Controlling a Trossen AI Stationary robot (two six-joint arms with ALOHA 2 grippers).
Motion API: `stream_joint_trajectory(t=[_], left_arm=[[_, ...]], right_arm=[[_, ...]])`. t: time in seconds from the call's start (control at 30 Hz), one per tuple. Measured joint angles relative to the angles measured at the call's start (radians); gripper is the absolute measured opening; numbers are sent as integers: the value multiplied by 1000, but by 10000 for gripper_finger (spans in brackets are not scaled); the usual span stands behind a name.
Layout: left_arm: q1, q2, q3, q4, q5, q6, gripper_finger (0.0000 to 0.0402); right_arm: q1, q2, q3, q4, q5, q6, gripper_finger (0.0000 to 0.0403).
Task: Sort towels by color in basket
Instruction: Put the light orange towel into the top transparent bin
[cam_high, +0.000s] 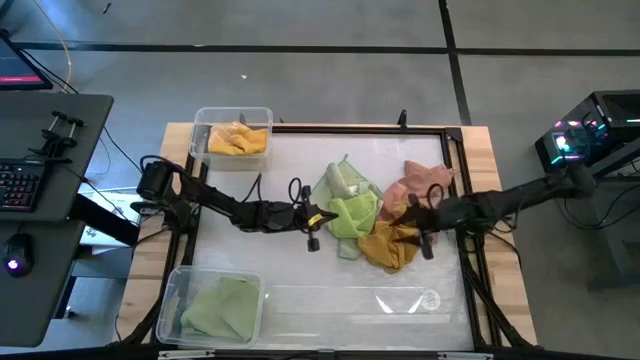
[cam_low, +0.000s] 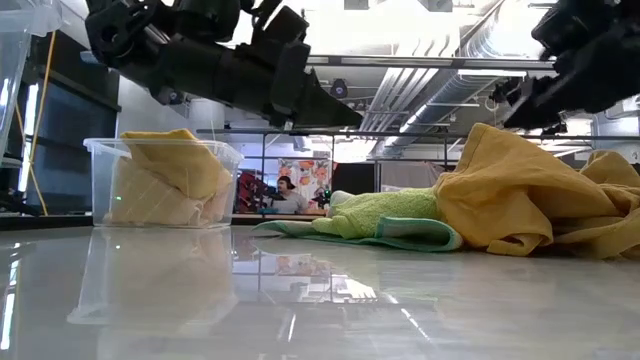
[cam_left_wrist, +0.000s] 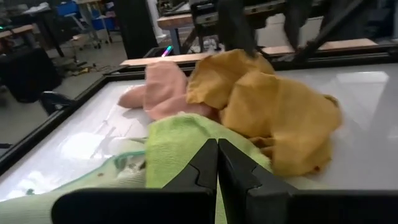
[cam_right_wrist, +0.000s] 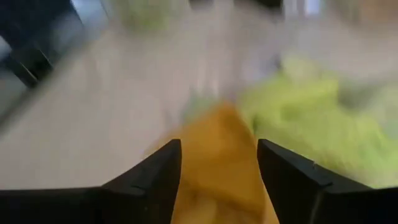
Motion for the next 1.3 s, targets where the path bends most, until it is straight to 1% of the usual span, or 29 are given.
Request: stream_joint_trajectory(t=[0.07, 0.13, 0.17, 0.23, 0.3, 0.37, 0.47, 0.53, 0.6, 0.67, 0.73, 0.77, 0.83, 0.87, 0.9, 0.97, 1.0, 1.03, 1.07, 1.1, 1.17, 1.2, 1.23, 1.3], left_arm=[[-14, 0, 4, 2, 0, 0, 0], [-29, 0, 6, 2, 0, 0, 0], [-36, 0, 6, 1, 0, 0, 0], [-44, 0, 6, 0, 0, 0, 0], [-47, 0, 6, 0, 1, 0, 0], [-47, 0, 6, -2, 0, 0, 0], [-47, 0, 6, -9, 0, 0, 0], [-51, 0, 6, -10, 0, 0, 0], [-70, 0, 6, -6, -14, 16, 0], [-104, 0, 13, -8, -76, 90, 0], [-139, 0, 30, -9, -155, 187, 0], [-153, 0, 39, -8, -184, 230, 0], [-175, 0, 66, -6, -213, 293, 0], [-183, 0, 81, -3, -219, 312, 0], [-188, 0, 100, -2, -218, 328, 0], [-195, -1, 132, 3, -190, 380, 0], [-200, -1, 146, 2, -170, 413, 0], [-202, -1, 158, 1, -144, 451, 1], [-204, -1, 169, 1, -120, 486, 2], [-204, -1, 181, 1, -95, 515, 4], [-203, -1, 201, 2, -35, 538, 12], [-200, -1, 209, 2, -1, 537, 18], [-195, -1, 216, 1, 36, 531, 25], [-184, -1, 228, 1, 112, 520, 43]], right_arm=[[36, 84, 102, -184, 85, 85, 212], [56, 172, 183, -351, 152, 220, 213], [60, 215, 209, -419, 164, 284, 213], [62, 298, 239, -489, 168, 389, 213], [63, 373, 244, -487, 152, 464, 213], [63, 450, 236, -444, 122, 500, 213], [63, 563, 231, -398, 113, 555, 204], [64, 625, 231, -387, 114, 594, 180], [75, 664, 234, -381, 118, 609, 138], [96, 673, 235, -381, 142, 605, 80], [118, 649, 231, -390, 165, 600, 26], [130, 626, 228, -398, 185, 596, 15], [150, 562, 226, -371, 254, 594, 22], [158, 524, 229, -353, 314, 592, 26], [166, 487, 230, -338, 404, 596, 28], [175, 427, 229, -298, 626, 617, 23], [179, 404, 229, -251, 732, 613, 16], [181, 389, 229, -192, 813, 578, 10], [181, 380, 229, -122, 861, 515, 7], [177, 379, 229, -32, 885, 436, 7], [159, 384, 230, 146, 862, 270, 13], [144, 393, 230, 239, 818, 190, 14], [128, 404, 230, 324, 751, 114, 14], [94, 433, 231, 424, 607, 1, 10]])
